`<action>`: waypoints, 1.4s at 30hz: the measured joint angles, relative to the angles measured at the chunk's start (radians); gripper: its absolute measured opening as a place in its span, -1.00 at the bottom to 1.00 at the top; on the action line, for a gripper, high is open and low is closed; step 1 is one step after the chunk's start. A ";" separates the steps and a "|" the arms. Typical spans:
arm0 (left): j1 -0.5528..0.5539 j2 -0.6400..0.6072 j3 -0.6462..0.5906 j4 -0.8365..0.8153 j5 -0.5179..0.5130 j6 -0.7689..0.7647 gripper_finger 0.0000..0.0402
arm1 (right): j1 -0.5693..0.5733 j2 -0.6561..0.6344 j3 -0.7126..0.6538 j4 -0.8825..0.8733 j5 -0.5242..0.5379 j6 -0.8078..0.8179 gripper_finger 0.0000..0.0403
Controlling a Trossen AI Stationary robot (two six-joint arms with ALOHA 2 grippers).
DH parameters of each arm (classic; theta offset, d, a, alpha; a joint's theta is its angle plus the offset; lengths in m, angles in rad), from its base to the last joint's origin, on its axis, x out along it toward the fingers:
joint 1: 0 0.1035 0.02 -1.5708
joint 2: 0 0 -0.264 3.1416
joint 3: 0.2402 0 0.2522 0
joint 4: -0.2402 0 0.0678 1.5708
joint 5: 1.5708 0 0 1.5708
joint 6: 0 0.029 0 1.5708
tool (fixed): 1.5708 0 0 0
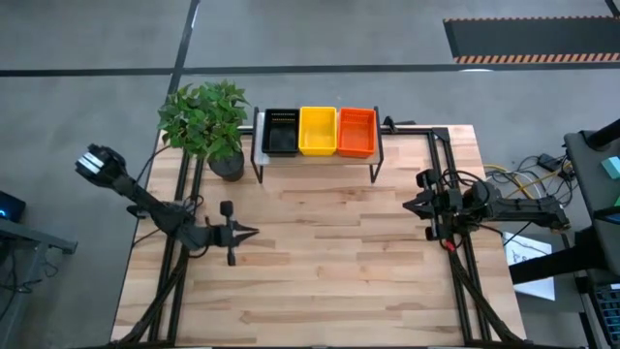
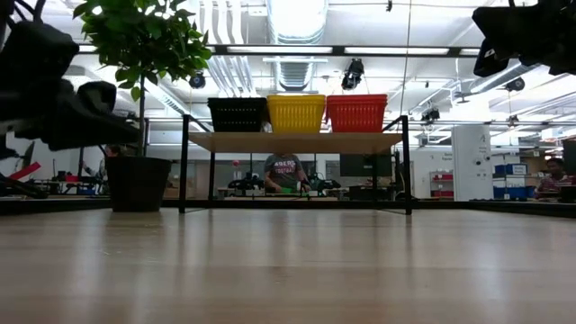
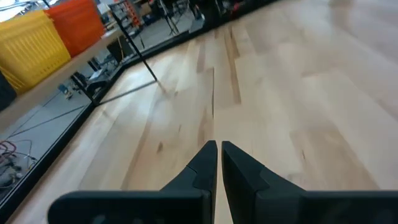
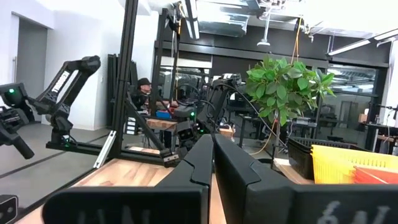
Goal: Stack baskets on shelf by color
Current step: Return to Home Position
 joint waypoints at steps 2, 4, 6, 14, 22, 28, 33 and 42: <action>0.000 0.028 0.003 0.000 0.000 0.000 -0.96 | 0.000 0.000 0.000 0.000 0.000 -0.001 -0.96; 0.000 0.055 0.005 0.000 0.000 0.000 -0.96 | 0.000 0.000 0.000 0.000 0.000 0.000 -0.96; 0.000 0.082 0.007 0.000 0.000 0.000 -0.96 | 0.000 0.000 0.000 0.000 0.000 -0.001 -0.96; 0.000 0.183 0.007 0.002 0.000 0.000 -0.96 | 0.000 0.000 0.001 0.000 0.000 -0.001 -0.96; 0.000 0.272 0.008 0.000 0.000 0.000 -0.96 | 0.000 0.000 0.001 0.000 0.000 0.000 -0.96; 0.000 0.317 0.012 0.018 0.000 -0.009 -0.96 | 0.000 0.000 0.001 0.000 -0.001 -0.001 -0.96; 0.000 0.323 0.012 0.026 0.000 -0.006 -0.96 | 0.000 0.000 0.001 0.000 -0.001 -0.002 -0.96; 0.000 0.317 0.010 0.113 0.001 0.006 -0.96 | 0.000 0.000 0.001 0.000 -0.001 -0.002 -0.96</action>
